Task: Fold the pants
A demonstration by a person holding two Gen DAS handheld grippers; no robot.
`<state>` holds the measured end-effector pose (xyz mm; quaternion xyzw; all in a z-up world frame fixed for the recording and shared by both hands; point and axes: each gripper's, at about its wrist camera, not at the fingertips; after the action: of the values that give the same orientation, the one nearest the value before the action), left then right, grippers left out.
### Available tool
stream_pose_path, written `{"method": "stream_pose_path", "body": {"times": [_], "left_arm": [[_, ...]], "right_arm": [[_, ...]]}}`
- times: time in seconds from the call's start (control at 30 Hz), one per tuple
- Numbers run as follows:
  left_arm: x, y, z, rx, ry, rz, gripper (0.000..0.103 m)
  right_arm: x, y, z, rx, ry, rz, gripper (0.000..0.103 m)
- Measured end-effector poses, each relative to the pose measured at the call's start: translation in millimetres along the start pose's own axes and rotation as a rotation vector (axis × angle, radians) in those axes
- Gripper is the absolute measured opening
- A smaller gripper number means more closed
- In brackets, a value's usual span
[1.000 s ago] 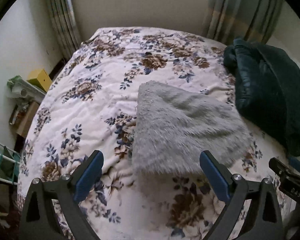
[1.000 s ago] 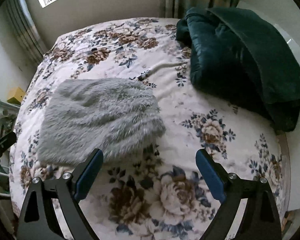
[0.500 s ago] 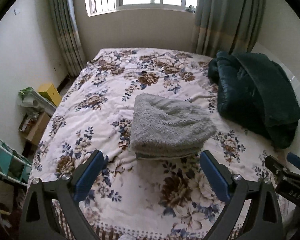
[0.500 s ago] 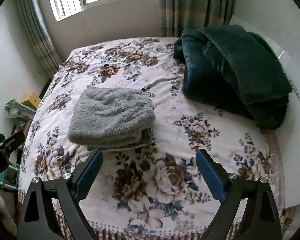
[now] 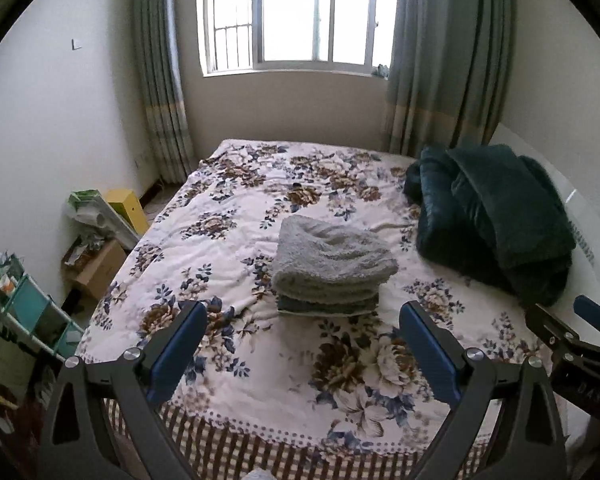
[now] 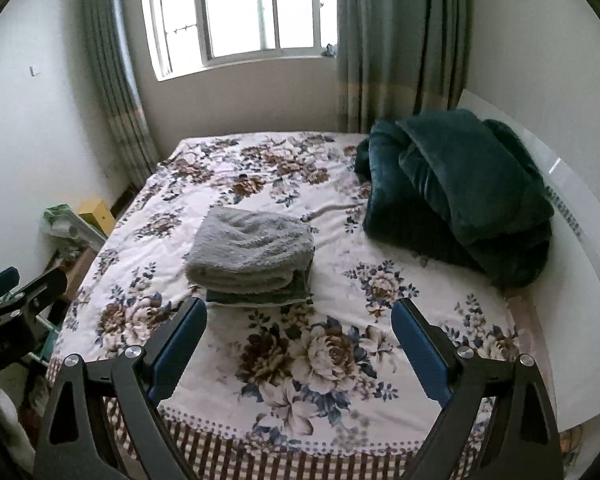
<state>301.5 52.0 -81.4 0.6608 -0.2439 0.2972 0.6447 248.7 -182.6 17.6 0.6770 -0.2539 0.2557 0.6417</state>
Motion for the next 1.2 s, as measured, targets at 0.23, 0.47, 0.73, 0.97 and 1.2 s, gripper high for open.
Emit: {"method": "stream_pose_path", "body": {"times": [0.23,0.47,0.73,0.97,1.2], "left_arm": [[-16.9,57.0,1.3,0.0,-0.005,0.029,0.098],[-20.3,94.7,-5.1,0.009,-0.038,0.076,0.098],[-25.9,110.5,-16.1,0.002,-0.038,0.091,0.098],[-25.0,104.2,-16.9,-0.008,-0.03,0.093,0.102],[-14.8,74.7,-16.3,0.013,-0.028,0.079,0.103]], "right_arm": [[-19.2,79.3,-0.9,0.03,0.032,0.049,0.095],[-32.8,135.1,-12.6,0.049,0.031,0.082,0.095],[-38.8,160.3,-32.2,0.081,0.026,0.083,0.096],[-34.5,156.1,-36.8,0.069,0.006,0.101,0.101],[-20.0,123.7,-39.5,0.009,-0.01,0.088,0.101]]}}
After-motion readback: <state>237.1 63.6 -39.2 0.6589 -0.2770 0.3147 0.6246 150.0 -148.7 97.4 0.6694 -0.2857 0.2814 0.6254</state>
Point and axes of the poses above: each gripper's, at about its wrist camera, not at the fingertips, and y roughly against the way its jaws point, z to its right, x to its top, and after that the axes turned 2 degrees about -z, right-handed
